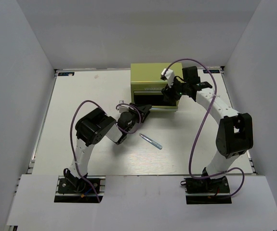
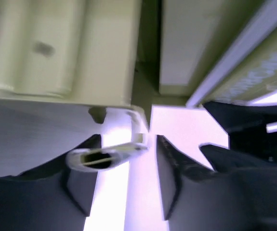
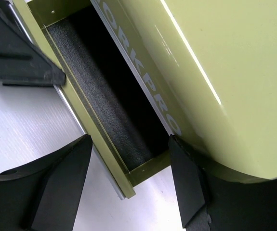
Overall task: Sort the stationery into containers
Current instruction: Open the drawer in the storage box, then pick up the pen from the center of the board.
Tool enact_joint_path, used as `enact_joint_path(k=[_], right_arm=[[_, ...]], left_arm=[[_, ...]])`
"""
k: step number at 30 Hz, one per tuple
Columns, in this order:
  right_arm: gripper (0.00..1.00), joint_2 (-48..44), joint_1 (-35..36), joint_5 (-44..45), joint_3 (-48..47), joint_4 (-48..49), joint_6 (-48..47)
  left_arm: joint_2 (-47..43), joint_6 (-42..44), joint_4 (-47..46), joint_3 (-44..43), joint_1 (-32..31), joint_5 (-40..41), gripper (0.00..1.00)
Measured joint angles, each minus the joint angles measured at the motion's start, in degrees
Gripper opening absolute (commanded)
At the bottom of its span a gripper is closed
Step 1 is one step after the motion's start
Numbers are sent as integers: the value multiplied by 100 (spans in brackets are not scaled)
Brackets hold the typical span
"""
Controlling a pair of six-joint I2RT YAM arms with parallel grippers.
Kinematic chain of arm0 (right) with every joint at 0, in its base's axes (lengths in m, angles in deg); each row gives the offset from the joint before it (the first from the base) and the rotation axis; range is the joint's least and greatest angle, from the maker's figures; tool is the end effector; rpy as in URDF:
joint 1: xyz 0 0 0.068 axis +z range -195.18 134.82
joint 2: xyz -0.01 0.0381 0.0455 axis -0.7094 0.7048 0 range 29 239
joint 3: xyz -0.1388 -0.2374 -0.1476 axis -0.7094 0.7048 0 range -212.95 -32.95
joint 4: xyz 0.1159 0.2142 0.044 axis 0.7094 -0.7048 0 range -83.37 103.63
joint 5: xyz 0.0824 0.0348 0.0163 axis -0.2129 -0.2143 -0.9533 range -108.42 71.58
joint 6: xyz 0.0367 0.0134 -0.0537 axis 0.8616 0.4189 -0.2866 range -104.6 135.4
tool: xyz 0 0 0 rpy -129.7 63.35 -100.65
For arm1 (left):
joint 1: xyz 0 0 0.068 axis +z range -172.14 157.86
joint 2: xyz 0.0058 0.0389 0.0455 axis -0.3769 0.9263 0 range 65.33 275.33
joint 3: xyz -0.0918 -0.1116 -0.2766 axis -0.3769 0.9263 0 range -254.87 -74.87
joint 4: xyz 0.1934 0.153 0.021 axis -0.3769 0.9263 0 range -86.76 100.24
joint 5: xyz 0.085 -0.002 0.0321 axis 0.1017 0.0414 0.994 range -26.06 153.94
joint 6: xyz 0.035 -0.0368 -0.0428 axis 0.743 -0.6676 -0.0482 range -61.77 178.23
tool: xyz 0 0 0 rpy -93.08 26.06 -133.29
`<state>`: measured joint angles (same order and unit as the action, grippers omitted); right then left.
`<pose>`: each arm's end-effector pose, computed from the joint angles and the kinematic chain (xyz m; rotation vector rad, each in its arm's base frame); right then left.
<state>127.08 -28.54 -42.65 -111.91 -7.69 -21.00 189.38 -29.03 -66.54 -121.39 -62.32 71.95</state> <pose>0.3700 0.1331 0.3171 -1.1819 1.8783 0.2922 0.3284 -0.2677 0.1370 -0.8920 1.7474 -1.4723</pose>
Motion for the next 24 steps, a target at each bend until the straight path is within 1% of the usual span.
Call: enact_joint_path(k=[6,7,9,10,12,16,19,21,24], right_arm=[[71,-212,-44,-254,205,175,-304],[71,-306,-59,-328,271,190,-363],[71,-514,-87,-531,372,177,-498],[71,-616,-96,-669,411,144,-562],[70,-826,-107,-960,485,50,-695],[70,-1314,-109,-1631,844,-260,-977],[69,-1526,-87,-1954,1132,-487,-1106],[69,-1519,-72,-2083,1228,-647,-1174],[67,-1464,-35,-2153,1349,-839,-1222]], left_arm=[[-24,116,96,94,144,15,78],[-31,131,96,94,146,17,81],[-81,155,105,111,144,13,81],[-125,175,107,131,144,7,84],[-289,201,116,254,144,-42,86],[-815,254,264,688,146,-197,90],[-1340,275,560,1115,149,-323,90],[-1729,286,920,1390,175,-448,90],[-2382,369,1644,1751,186,-573,94]])
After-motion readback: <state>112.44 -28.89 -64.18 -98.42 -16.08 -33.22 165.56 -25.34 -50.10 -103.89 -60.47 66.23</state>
